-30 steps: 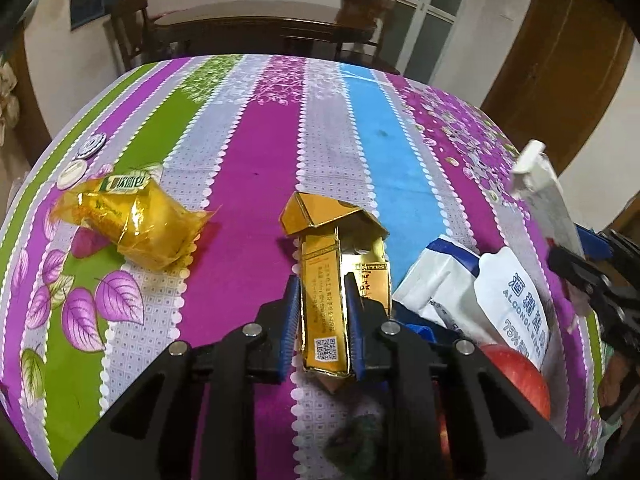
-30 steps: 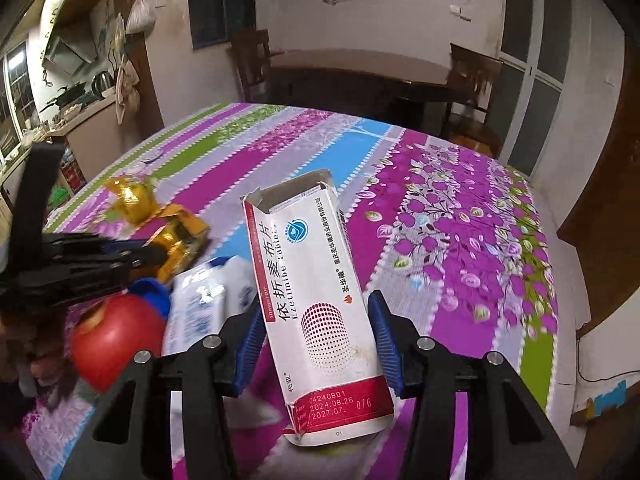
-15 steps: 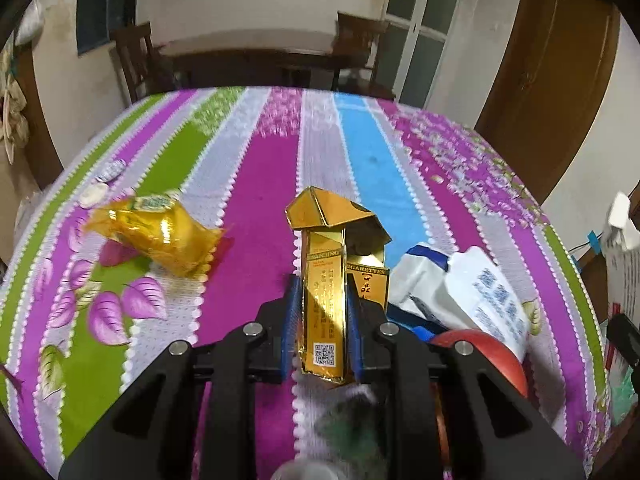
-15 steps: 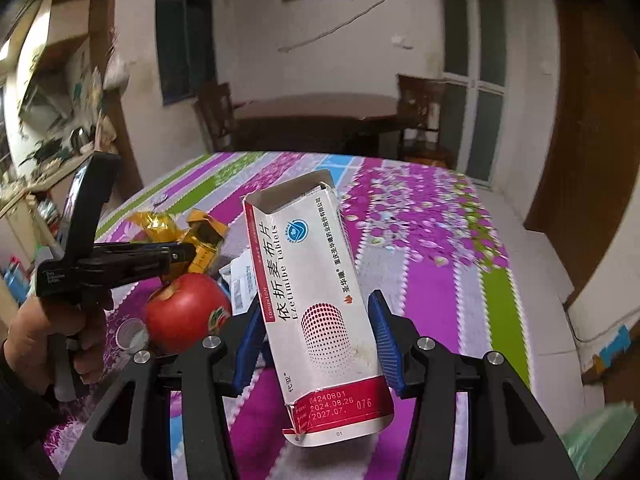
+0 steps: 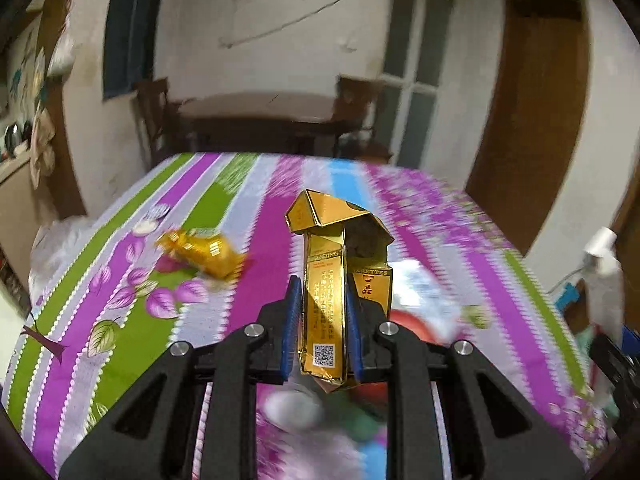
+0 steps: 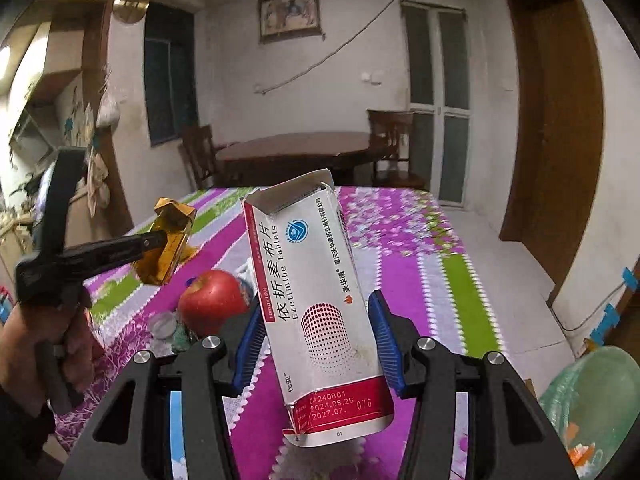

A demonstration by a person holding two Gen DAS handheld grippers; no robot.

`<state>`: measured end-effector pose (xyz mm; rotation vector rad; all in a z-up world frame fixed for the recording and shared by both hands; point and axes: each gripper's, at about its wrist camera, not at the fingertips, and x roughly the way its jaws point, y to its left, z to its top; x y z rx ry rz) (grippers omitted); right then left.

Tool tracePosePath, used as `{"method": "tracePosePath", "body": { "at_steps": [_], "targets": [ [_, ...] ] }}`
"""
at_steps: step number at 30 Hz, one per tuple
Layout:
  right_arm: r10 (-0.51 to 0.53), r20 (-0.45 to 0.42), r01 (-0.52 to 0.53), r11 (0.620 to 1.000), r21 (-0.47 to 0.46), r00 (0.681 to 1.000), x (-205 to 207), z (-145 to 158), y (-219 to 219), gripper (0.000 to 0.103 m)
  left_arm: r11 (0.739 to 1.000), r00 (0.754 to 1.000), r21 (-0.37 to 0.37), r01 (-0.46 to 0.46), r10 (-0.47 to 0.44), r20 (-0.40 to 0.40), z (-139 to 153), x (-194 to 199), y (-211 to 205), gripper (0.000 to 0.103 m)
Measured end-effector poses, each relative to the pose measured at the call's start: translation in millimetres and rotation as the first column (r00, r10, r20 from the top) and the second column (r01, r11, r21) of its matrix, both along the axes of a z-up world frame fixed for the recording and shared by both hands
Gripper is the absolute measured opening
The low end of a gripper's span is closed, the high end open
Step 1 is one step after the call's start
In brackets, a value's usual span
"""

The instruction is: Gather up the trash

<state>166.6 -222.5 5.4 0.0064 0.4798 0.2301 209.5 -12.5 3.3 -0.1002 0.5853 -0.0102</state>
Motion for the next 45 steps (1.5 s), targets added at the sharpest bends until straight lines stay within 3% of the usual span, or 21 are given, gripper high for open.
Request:
{"method": "tracePosePath", "body": {
  "at_steps": [7,15,28,36,45],
  "targets": [
    [-0.121,0.077,0.124,0.992,-0.034,0.99,-56,27,-40,0.052,0.988,0.985,-0.002,0.153,-0.152,0.084,26,-48,-82,0.019],
    [-0.253,0.106,0.258,0.966,-0.033,0.962,-116,39,-106,0.052,0.966,0.958,0.028,0.255,-0.257,0.129,35,-77,-163,0.019],
    [-0.377,0.077,0.382,0.922,-0.056,0.923,-157,38,-229,0.052,0.901,0.893,0.049,0.432,-0.434,0.121,31,-86,-268,0.019],
    [-0.467,-0.02,0.465,0.883,-0.063,0.884,-159,24,-327,0.052,0.844,0.842,0.063,0.532,-0.535,0.069,18,-77,-332,0.019],
    [-0.515,-0.226,0.514,0.855,-0.07,0.827,-127,-20,-429,0.052,0.782,0.784,0.062,0.62,-0.62,-0.031,-5,-59,-395,0.019]
  ]
}}
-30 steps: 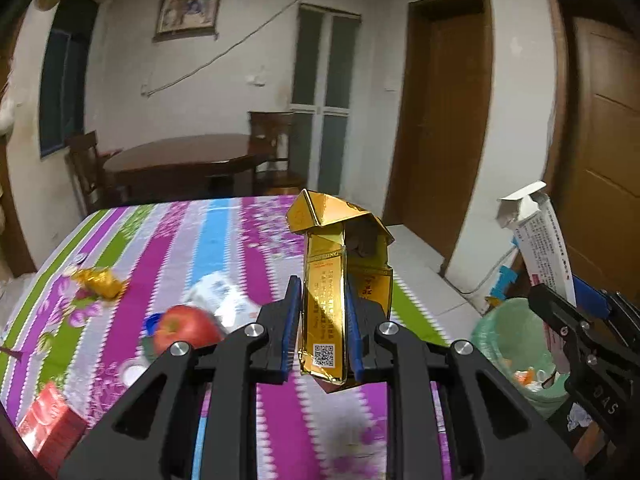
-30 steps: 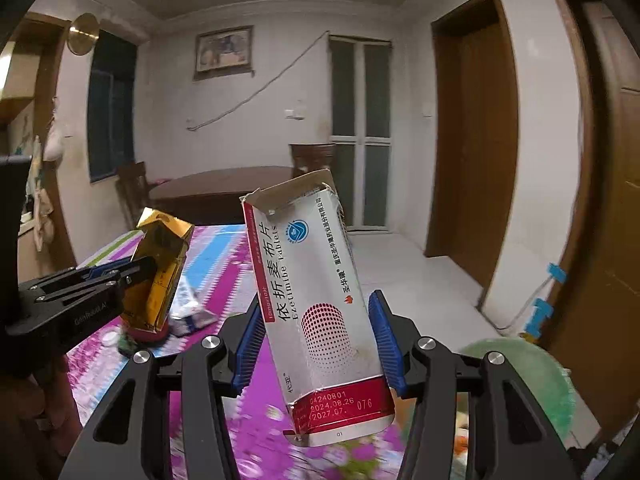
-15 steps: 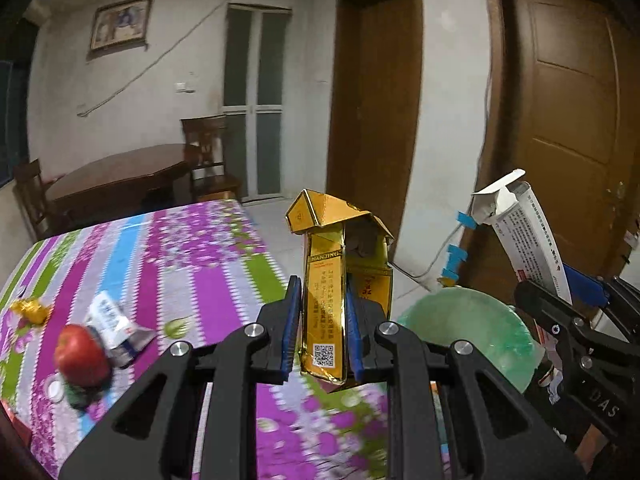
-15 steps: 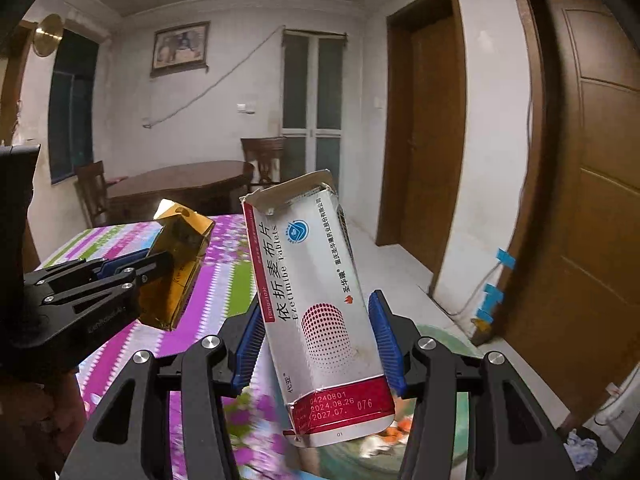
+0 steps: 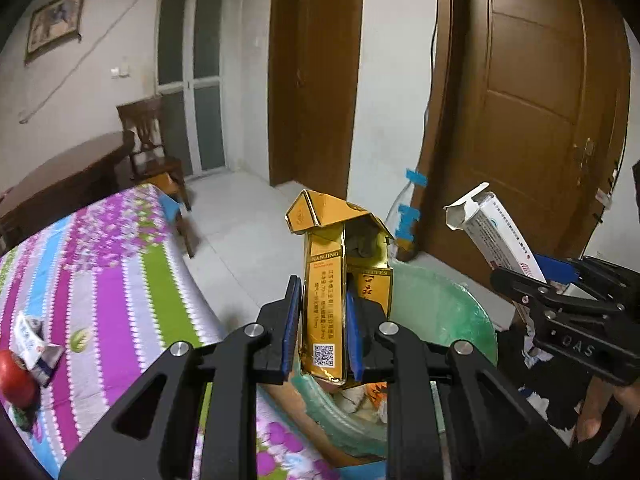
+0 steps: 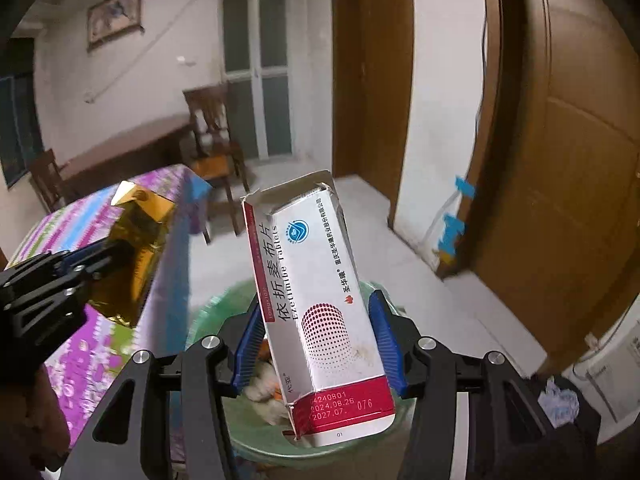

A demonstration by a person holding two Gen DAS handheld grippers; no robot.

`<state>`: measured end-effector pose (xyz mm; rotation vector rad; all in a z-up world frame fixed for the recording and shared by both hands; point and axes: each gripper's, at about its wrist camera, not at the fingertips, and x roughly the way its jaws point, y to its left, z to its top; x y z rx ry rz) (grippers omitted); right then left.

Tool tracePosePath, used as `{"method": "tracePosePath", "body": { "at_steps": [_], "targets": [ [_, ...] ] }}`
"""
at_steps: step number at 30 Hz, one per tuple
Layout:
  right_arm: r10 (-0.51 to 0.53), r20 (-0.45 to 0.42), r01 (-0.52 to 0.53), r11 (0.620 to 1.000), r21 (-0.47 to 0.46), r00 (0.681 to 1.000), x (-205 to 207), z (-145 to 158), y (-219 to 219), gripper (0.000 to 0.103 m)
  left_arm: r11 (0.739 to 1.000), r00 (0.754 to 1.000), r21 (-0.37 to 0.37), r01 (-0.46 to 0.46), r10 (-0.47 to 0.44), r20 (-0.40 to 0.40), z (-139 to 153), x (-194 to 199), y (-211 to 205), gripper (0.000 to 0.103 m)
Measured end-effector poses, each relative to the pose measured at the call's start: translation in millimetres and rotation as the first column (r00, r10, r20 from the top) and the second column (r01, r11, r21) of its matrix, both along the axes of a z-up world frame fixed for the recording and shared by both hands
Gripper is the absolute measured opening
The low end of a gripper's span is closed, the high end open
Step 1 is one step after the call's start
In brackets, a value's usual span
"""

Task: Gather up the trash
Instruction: 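Carry the gold cigarette box and white medicine box over the green basin with both tools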

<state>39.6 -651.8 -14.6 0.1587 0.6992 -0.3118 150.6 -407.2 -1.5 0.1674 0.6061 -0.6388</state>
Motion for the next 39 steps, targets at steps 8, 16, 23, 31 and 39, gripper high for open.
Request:
{"method": "tracePosePath", "body": {
  "at_steps": [8,16,23,31,39],
  "targets": [
    [0.0,-0.109,0.009,0.996,0.088,0.994,38,-48,-25,0.052,0.997,0.999,0.073,0.009,-0.005,-0.053,-33,11,-31,0.019],
    [0.003,-0.145,0.012,0.995,0.103,0.989,72,-66,0,0.052,0.995,0.998,0.103,0.008,-0.001,-0.07,-48,17,-39,0.019],
    [0.0,-0.144,0.015,0.994,0.105,0.99,71,-64,11,0.052,0.995,0.998,0.103,0.007,0.0,-0.068,-47,15,-42,0.019],
    [0.002,-0.146,0.014,0.994,0.11,0.989,75,-65,14,0.052,0.994,0.997,0.11,0.009,-0.001,-0.074,-50,18,-46,0.02],
    [0.003,-0.144,0.013,0.994,0.112,0.99,75,-66,13,0.052,0.994,0.997,0.111,0.007,0.002,-0.078,-49,19,-47,0.019]
  ]
}}
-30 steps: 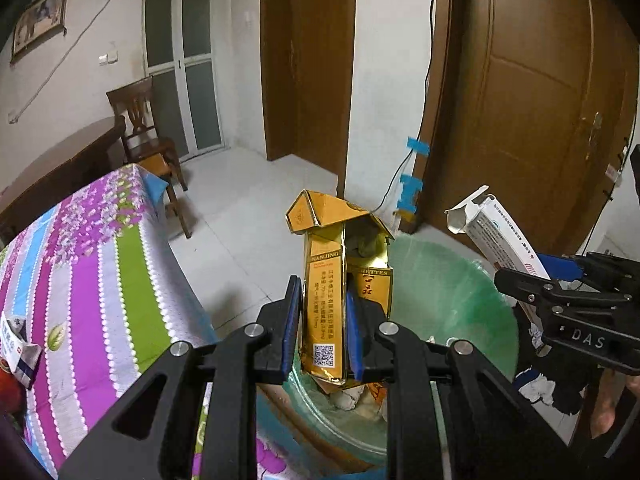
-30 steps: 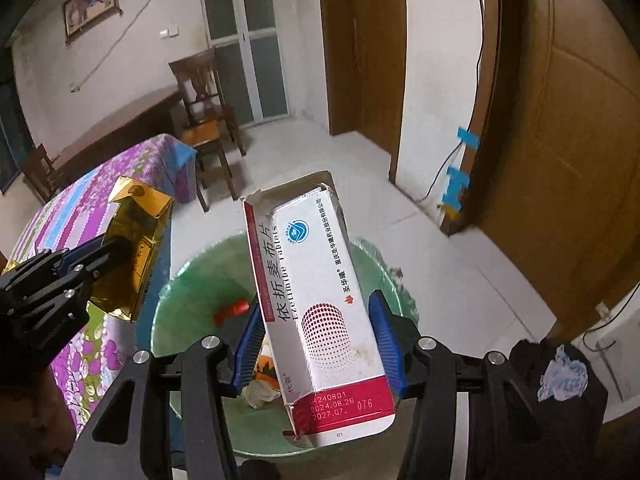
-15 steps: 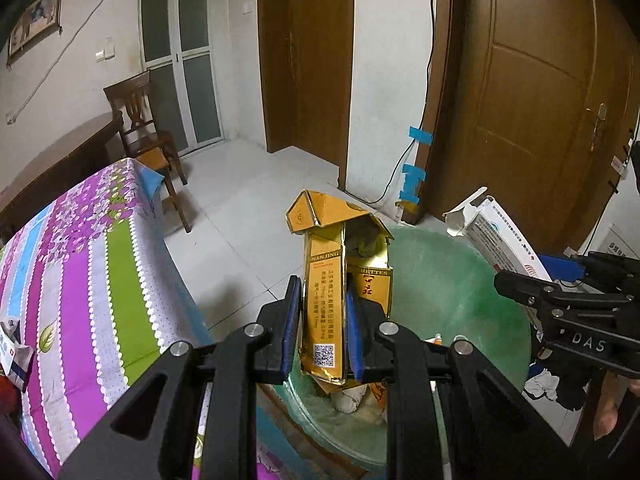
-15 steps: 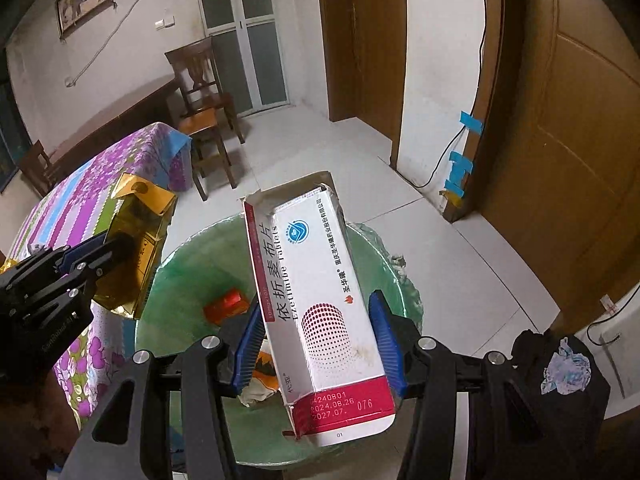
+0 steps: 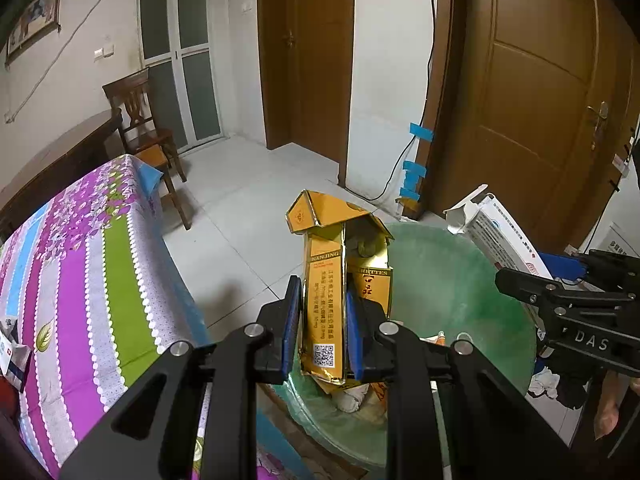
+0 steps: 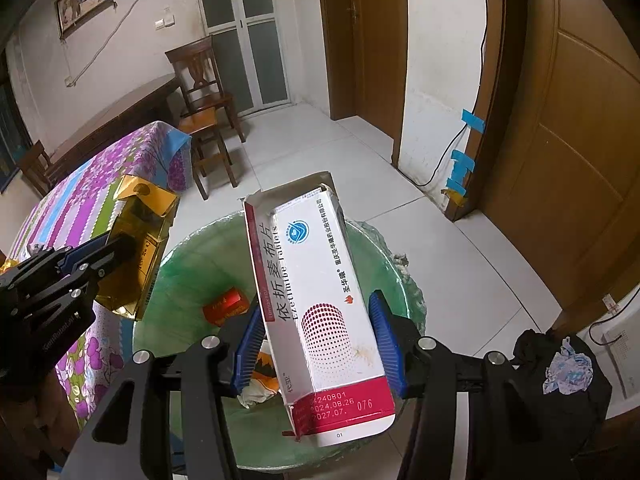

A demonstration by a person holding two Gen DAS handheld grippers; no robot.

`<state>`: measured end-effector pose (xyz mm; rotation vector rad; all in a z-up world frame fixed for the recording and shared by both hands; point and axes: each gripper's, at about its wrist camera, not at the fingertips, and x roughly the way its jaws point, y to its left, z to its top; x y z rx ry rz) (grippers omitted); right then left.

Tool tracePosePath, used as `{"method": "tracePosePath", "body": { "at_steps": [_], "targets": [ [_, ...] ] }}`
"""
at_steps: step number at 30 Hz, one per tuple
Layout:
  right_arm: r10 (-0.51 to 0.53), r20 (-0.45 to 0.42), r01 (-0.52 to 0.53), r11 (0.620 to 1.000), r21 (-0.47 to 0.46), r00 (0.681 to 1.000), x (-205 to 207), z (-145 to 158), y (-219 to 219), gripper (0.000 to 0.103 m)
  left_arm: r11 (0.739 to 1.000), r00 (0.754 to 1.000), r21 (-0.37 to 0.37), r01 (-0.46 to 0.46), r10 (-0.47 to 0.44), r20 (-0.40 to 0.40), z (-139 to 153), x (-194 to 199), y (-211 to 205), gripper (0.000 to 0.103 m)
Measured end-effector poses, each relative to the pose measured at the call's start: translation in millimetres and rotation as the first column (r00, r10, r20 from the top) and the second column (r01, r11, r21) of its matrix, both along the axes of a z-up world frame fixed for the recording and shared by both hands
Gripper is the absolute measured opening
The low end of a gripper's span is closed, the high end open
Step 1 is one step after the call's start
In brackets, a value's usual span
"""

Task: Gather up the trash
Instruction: 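Carry the gold cigarette box and white medicine box over the green basin with both tools, then open both tools to drop the gold box and medicine box into the basin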

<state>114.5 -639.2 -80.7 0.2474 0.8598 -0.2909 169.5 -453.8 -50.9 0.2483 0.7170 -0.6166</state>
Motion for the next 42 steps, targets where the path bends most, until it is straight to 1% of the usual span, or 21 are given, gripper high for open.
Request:
{"method": "tracePosePath", "body": {
  "at_steps": [17,19,23,25,26,27,28,30,32,36,38,40,42],
  "targets": [
    [0.003,0.013,-0.003,1.0,0.009,1.0,0,3,-3,0.054,1.0,0.999,0.01,0.024,-0.024,-0.025,-1,4,-4,0.021],
    [0.003,0.016,-0.004,1.0,0.012,1.0,0,4,-5,0.059,1.0,0.999,0.013,0.024,-0.023,-0.024,-1,4,-2,0.03],
    [0.004,0.026,-0.005,1.0,0.01,1.0,-3,8,-3,0.06,1.0,1.0,0.013,0.021,-0.02,-0.017,0,4,1,0.039],
    [0.004,0.036,-0.005,1.0,0.01,0.999,-6,9,0,0.062,1.0,1.0,0.016,0.024,-0.023,-0.01,1,2,2,0.05],
    [0.005,0.041,-0.005,1.0,0.009,0.999,-9,10,0,0.062,0.999,1.0,0.018,0.026,-0.026,-0.006,2,1,2,0.054],
    [0.007,0.049,-0.007,1.0,0.009,0.999,-11,11,2,0.064,0.999,1.0,0.019,0.031,-0.031,-0.002,2,-1,3,0.064],
    [0.007,0.062,-0.008,1.0,0.007,0.998,-16,14,4,0.069,0.999,0.999,0.021,0.037,-0.037,0.004,2,-2,4,0.074],
    [0.004,0.087,-0.005,1.0,0.006,0.996,-26,17,8,0.073,0.999,0.999,0.022,0.042,-0.043,0.029,5,-9,9,0.081],
    [0.003,0.115,-0.003,1.0,0.004,0.993,-38,21,12,0.076,0.998,0.998,0.018,0.052,-0.053,0.027,7,-13,16,0.083],
    [0.021,0.173,-0.021,1.0,0.001,0.985,-61,25,29,0.089,0.998,0.998,0.004,0.057,-0.057,0.021,12,-18,37,0.087],
    [0.037,0.196,-0.035,0.999,-0.011,0.98,-70,27,43,0.091,0.998,0.998,-0.006,0.058,-0.057,0.02,16,-21,53,0.087],
    [0.055,0.225,-0.056,0.998,0.0,0.973,-78,28,58,0.094,0.998,0.998,-0.014,0.06,-0.06,0.022,19,-26,68,0.088],
    [0.081,0.24,-0.086,0.996,0.013,0.967,-81,28,72,0.094,0.999,0.998,-0.016,0.051,-0.05,0.033,23,-29,88,0.088]
  ]
}}
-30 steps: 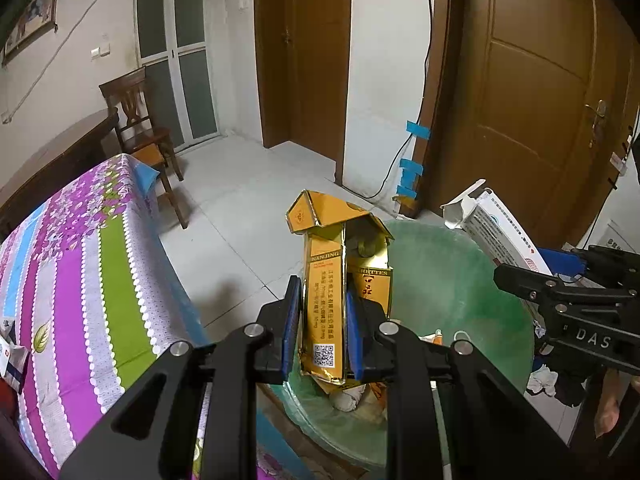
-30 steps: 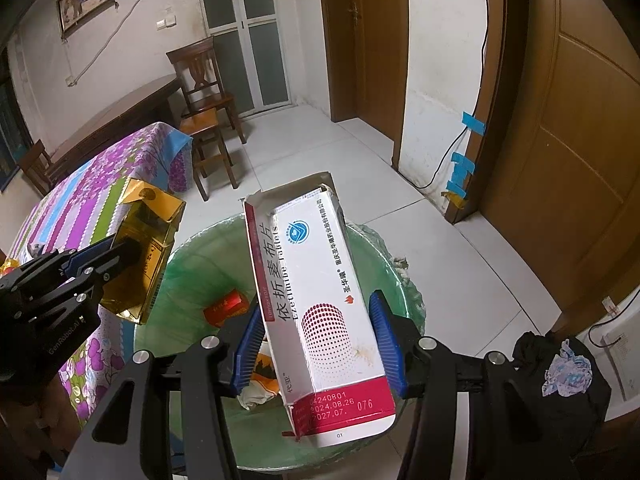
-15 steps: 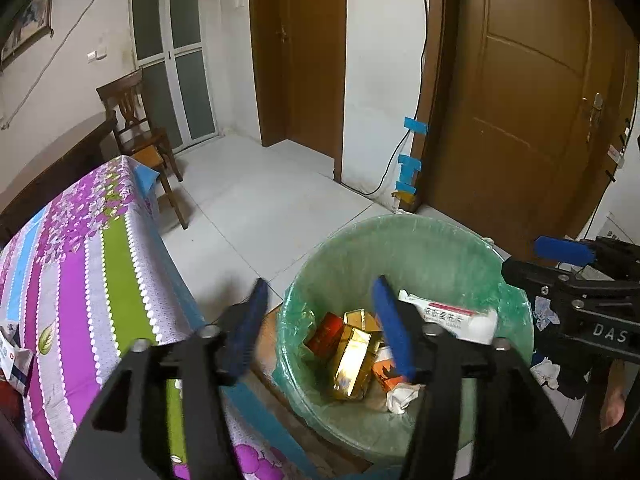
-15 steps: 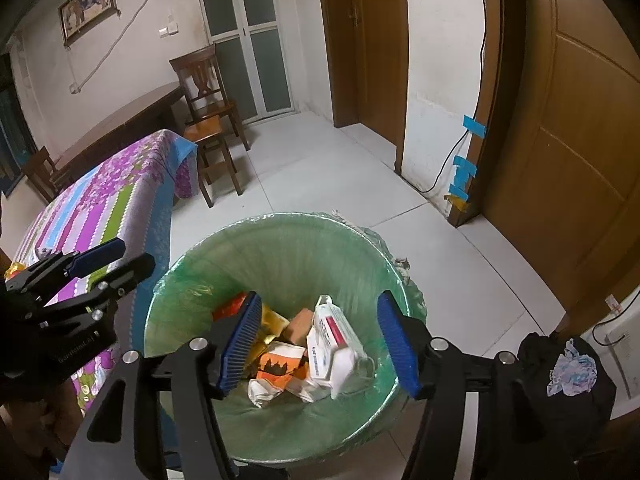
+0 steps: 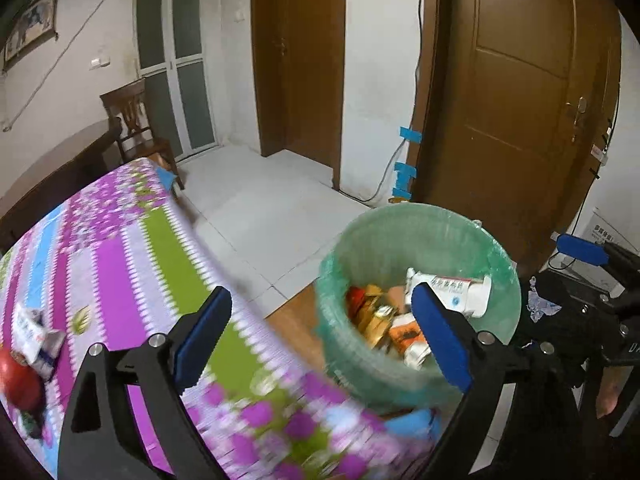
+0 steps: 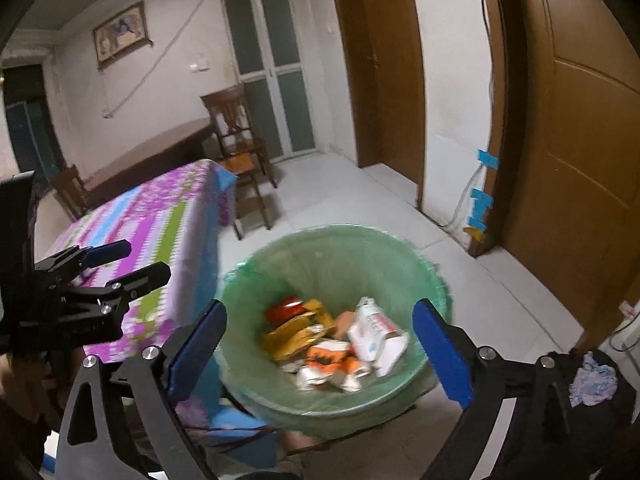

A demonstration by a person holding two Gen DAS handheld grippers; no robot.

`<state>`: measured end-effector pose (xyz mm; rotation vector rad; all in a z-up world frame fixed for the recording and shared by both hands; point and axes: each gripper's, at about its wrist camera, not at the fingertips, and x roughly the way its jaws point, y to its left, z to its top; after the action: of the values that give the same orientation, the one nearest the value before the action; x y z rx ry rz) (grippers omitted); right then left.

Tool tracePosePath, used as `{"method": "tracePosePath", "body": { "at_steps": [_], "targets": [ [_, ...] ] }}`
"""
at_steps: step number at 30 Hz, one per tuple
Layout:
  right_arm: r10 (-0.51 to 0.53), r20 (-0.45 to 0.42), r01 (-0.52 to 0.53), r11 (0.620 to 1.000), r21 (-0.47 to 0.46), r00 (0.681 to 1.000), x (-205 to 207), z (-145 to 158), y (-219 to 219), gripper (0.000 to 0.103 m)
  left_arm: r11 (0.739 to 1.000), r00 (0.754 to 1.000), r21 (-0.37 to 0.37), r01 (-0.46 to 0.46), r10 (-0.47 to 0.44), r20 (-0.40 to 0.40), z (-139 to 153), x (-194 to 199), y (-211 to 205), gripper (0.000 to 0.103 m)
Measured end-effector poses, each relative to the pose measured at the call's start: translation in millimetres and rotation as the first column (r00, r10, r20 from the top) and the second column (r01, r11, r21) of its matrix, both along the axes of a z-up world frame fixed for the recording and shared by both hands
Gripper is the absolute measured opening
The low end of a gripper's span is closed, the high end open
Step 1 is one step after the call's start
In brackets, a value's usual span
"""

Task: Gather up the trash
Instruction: 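Open both tools to drop the gold box and medicine box into the basin, then move both tools back over the table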

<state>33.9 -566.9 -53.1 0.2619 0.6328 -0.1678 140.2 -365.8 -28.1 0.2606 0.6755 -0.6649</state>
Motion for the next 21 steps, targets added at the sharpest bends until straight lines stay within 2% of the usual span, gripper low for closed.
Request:
{"method": "tracePosePath", "body": {
  "at_steps": [5,9,14,17,18,21],
  "targets": [
    [0.077,0.02,-0.077,0.996,0.032,0.997,-1,-3,34,0.094,0.995,0.995,-0.003,-0.102,0.102,-0.011,-1,6,85,0.089],
    [0.145,0.025,-0.146,0.989,0.026,0.989,11,1,64,0.094,0.965,0.963,-0.009,-0.261,0.26,-0.071,-10,22,170,0.089],
    [0.287,0.044,-0.288,0.957,0.02,0.957,42,11,119,0.094,0.905,0.902,-0.001,-0.426,0.424,-0.085,-15,22,265,0.089],
    [0.371,0.041,-0.372,0.928,0.02,0.928,59,11,158,0.094,0.845,0.843,0.03,-0.534,0.534,-0.065,-17,26,312,0.089],
    [0.392,0.04,-0.393,0.919,0.026,0.919,65,9,170,0.094,0.816,0.812,0.031,-0.578,0.578,-0.081,-19,30,332,0.089],
    [0.463,0.033,-0.463,0.886,0.033,0.886,81,7,206,0.094,0.769,0.764,0.037,-0.638,0.638,-0.095,-24,36,361,0.089]
  ]
}}
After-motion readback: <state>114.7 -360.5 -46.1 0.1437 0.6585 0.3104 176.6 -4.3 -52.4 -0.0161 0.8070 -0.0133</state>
